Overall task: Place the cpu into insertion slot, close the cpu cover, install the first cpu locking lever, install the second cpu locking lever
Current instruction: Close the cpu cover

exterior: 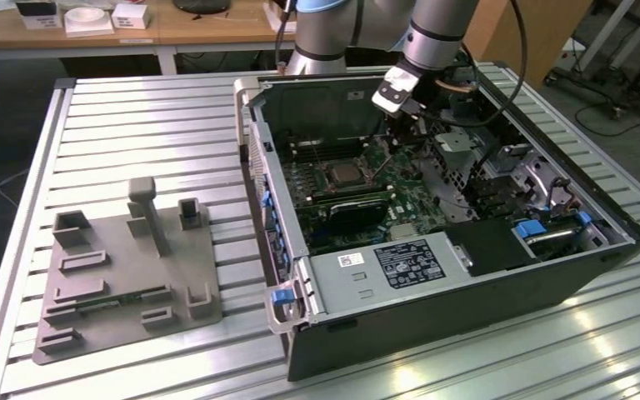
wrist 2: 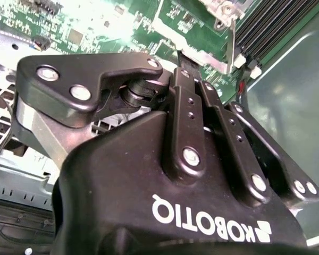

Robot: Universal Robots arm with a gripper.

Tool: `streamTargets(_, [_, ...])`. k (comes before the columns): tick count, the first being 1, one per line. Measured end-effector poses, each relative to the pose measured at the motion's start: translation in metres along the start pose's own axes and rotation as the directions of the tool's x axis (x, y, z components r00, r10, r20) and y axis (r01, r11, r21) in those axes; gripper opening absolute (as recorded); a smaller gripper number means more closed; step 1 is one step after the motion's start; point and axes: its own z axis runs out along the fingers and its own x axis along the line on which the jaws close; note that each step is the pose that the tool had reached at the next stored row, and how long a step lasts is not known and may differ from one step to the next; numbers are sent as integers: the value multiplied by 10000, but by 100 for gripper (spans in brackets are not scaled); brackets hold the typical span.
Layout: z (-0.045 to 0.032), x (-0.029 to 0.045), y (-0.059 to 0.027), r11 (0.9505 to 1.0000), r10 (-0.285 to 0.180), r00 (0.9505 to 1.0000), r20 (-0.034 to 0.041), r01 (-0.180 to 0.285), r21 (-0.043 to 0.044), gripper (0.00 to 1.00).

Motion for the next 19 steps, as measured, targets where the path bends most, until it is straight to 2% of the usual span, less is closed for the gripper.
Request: streamTargets(19, [2, 10, -231, 10000, -29, 10000, 0, 29, 0, 10])
